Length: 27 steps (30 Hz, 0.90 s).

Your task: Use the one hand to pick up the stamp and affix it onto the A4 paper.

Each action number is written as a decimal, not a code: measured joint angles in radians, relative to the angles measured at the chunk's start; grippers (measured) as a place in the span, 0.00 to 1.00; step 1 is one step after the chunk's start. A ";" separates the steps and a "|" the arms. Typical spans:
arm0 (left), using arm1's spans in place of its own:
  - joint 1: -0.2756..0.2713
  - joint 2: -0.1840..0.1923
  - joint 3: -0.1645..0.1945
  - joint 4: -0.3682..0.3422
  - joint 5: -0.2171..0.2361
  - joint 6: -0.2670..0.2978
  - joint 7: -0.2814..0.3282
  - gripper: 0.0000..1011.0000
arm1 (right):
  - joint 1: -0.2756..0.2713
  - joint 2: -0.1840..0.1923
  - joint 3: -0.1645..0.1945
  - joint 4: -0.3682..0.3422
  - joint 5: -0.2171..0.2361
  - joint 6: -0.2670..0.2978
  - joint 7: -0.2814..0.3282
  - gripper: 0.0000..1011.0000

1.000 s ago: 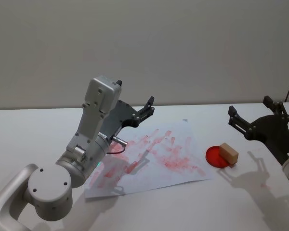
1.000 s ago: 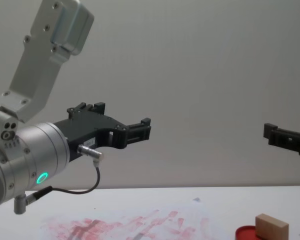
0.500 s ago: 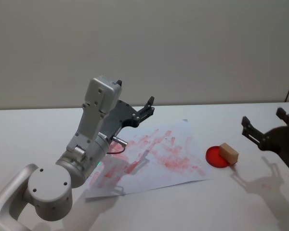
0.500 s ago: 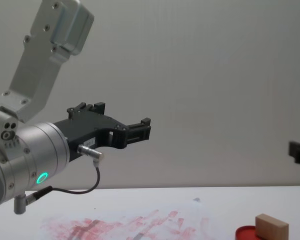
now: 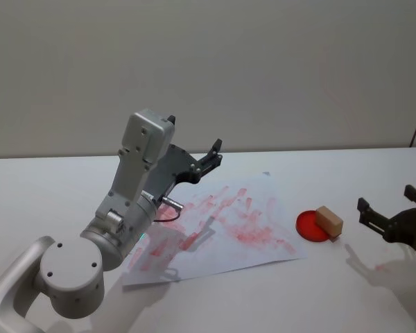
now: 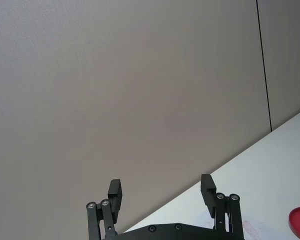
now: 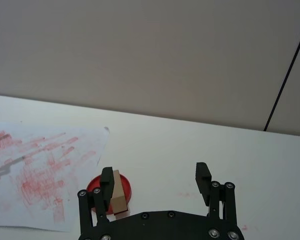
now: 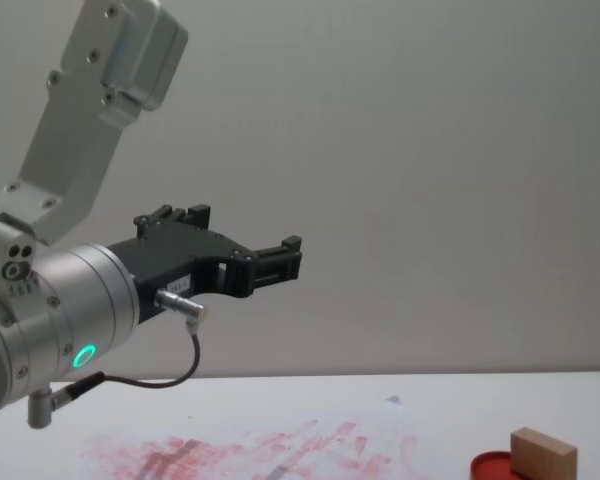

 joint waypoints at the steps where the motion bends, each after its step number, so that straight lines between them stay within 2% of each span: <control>1: 0.000 0.000 0.000 0.000 0.000 0.000 0.000 0.99 | 0.005 0.000 0.000 0.006 -0.001 0.007 0.008 0.99; 10: 0.000 0.000 0.000 0.000 0.000 0.000 0.000 0.99 | 0.066 -0.019 -0.021 0.073 -0.040 0.069 0.101 0.99; 18: 0.000 0.000 0.000 0.000 0.000 0.000 0.000 0.99 | 0.140 -0.055 -0.052 0.155 -0.103 0.126 0.183 0.99; 27: 0.000 0.000 0.000 0.000 0.000 0.000 0.000 0.99 | 0.197 -0.088 -0.077 0.225 -0.153 0.159 0.218 0.99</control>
